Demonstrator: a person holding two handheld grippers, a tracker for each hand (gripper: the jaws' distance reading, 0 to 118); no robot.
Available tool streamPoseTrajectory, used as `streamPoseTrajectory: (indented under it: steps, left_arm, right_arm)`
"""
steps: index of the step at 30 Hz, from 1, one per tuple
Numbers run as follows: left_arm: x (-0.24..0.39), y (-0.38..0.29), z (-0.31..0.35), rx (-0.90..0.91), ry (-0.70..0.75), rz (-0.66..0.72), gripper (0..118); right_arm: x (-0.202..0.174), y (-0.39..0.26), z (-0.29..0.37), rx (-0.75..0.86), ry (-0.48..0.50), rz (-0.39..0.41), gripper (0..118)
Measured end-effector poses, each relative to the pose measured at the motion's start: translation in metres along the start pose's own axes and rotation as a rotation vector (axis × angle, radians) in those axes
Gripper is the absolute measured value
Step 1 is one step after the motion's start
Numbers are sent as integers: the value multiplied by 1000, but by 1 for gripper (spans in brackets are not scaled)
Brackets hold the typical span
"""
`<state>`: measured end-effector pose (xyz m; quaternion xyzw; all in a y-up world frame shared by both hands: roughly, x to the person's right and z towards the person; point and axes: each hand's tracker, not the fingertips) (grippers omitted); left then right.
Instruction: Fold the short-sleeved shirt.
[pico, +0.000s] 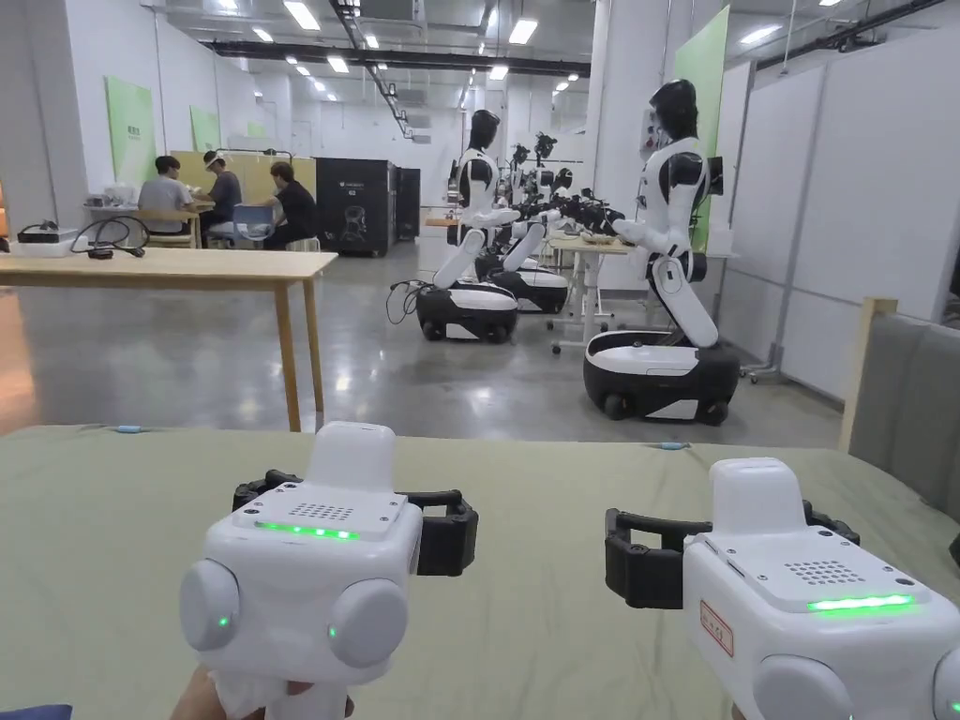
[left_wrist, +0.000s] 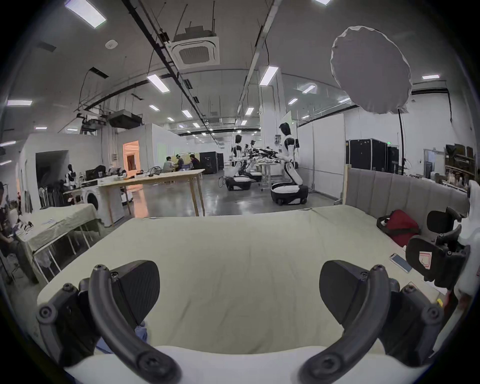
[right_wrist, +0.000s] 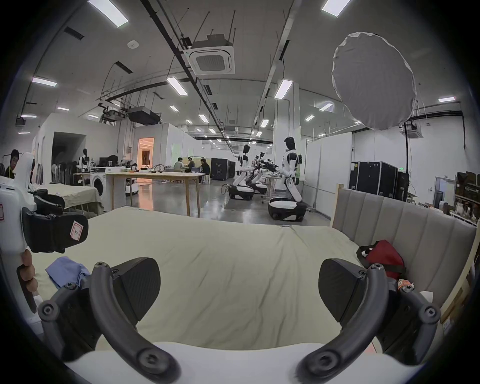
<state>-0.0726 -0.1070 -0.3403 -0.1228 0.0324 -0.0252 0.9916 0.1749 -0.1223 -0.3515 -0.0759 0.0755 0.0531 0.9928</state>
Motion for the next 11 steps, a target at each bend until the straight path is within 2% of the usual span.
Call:
streamPoseTrajectory:
  steps: [2,4,7,9,11]
  left_arm:
    - [0,-3,1,-4,-18,-7,118]
    - [6,-4,0,8,54,-50,118]
    - [11,-4,7,44,71,-111,118]
    - [12,-2,9,44,67,-90,118]
    - [11,0,12,80,92,-11,118]
  right_arm:
    - [-1,1,0,2,3,-2,118]
    - [-2,1,0,2,6,-4,118]
    - [-3,1,1,2,12,-7,118]
    - [-4,0,0,-2,15,-9,118]
    - [-4,0,0,-4,15,-12,118]
